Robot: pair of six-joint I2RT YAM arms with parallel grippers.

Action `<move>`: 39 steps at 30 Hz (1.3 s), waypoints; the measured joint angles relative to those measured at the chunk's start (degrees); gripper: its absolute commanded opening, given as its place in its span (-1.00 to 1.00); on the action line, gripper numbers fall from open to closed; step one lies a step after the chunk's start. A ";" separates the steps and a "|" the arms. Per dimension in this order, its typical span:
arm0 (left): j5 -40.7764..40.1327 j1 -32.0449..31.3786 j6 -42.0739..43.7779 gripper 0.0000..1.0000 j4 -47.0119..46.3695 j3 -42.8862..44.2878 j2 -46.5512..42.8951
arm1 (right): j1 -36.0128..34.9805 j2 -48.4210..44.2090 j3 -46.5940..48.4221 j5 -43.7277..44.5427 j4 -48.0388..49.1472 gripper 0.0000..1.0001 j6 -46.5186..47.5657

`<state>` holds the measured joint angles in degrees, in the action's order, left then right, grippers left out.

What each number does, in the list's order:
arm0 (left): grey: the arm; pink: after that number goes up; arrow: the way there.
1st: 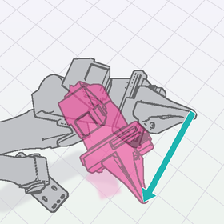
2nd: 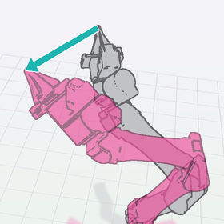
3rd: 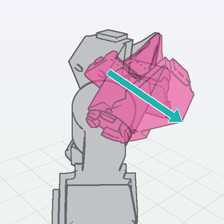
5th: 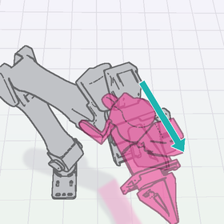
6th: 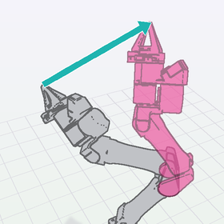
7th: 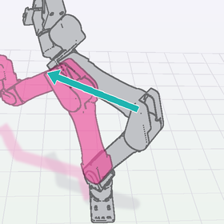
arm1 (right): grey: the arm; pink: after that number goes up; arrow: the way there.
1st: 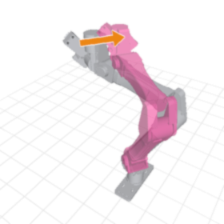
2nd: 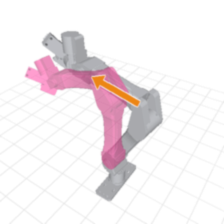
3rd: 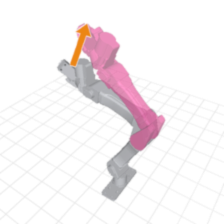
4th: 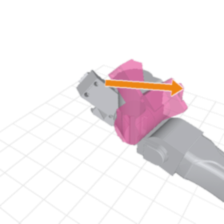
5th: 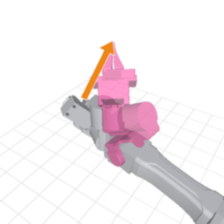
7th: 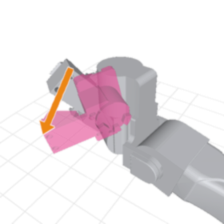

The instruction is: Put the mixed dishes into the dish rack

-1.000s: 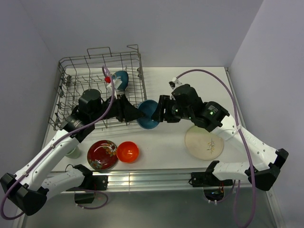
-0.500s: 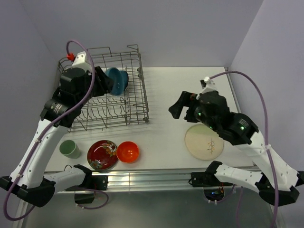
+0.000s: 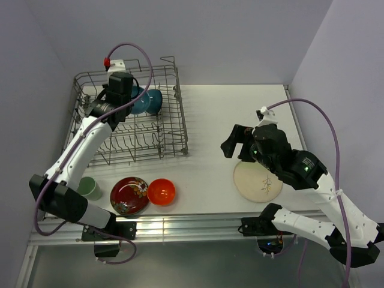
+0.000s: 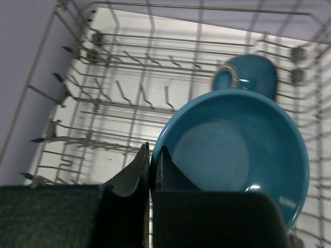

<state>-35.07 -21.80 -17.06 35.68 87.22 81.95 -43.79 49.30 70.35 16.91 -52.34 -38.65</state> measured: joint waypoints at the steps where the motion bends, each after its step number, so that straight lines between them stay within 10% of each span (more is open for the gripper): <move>1: -1.07 0.11 0.63 -1.00 -0.46 0.33 1.14 | 0.13 -0.07 -0.74 0.02 -0.09 0.99 0.04; 16: -1.84 5.84 0.57 -1.00 -4.31 3.93 5.05 | 3.72 -1.25 -4.48 -3.89 0.68 0.99 2.69; 30: 38.12 2.62 -11.47 -1.00 -4.76 -6.58 -14.38 | 3.65 11.30 1.77 -33.66 19.89 0.99 0.70; 39: 48.17 -2.97 -17.77 -1.00 -5.44 -9.40 -15.78 | 0.96 15.10 2.21 -37.53 31.34 0.99 -5.03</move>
<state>13.10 -24.77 -34.83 30.24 77.82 66.17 -42.83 64.40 72.55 -20.62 -20.99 -43.68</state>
